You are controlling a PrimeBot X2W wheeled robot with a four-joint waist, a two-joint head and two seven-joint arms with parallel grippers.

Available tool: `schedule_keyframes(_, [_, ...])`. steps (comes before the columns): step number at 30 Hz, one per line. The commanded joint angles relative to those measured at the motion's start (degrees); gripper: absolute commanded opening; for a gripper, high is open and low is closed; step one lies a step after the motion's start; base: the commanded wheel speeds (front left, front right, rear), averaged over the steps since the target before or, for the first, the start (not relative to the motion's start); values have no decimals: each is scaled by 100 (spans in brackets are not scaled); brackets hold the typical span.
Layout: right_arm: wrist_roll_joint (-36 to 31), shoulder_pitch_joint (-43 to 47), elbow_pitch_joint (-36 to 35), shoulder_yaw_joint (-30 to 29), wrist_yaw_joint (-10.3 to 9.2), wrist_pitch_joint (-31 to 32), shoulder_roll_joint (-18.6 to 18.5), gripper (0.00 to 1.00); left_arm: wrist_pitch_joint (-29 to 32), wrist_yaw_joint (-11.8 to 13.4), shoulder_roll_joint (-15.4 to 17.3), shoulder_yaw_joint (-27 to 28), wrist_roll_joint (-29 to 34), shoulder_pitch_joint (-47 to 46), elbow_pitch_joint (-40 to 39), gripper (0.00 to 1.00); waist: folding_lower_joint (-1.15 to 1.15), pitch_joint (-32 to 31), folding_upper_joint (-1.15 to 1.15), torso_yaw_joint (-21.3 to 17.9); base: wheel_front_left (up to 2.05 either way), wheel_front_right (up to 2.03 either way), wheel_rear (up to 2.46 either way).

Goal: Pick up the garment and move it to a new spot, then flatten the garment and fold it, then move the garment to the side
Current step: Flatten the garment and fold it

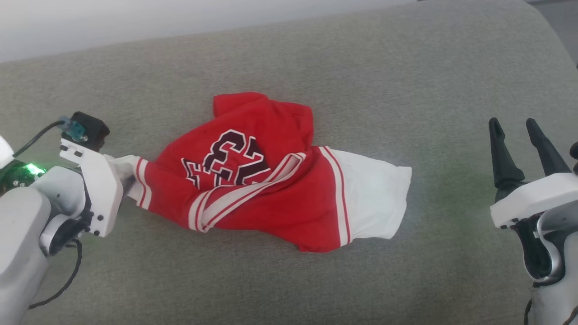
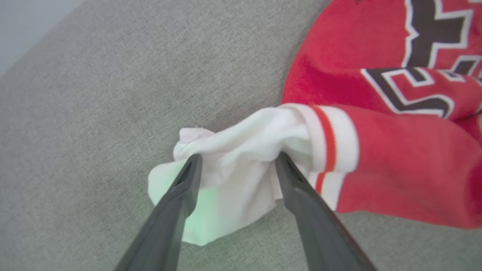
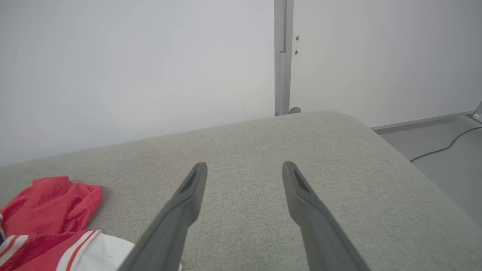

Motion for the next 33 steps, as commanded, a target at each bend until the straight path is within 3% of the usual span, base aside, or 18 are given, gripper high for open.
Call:
schedule_keyframes(1, [61,-13,2,12,-2,38,-38,100,-69,59,32,60,-78,88,-53,100,0,-5,0,82,0,0,0])
schedule_keyframes(16, [547,-30,124,650,-2,796,-504,100,-943,828,168,563,-241,1043,-1207,100,0,59,0,799,0,0,0])
schedule_keyframes(21, [835,-141,306,1079,-2,1331,-763,100,-1702,1102,17,799,-235,1422,-1484,100,0,103,0,1067,0,0,0])
schedule_keyframes(33, [1291,-527,886,1648,-2,2917,-1339,100,-3442,1313,-522,962,0,1949,-1472,100,0,239,0,1717,0,0,0])
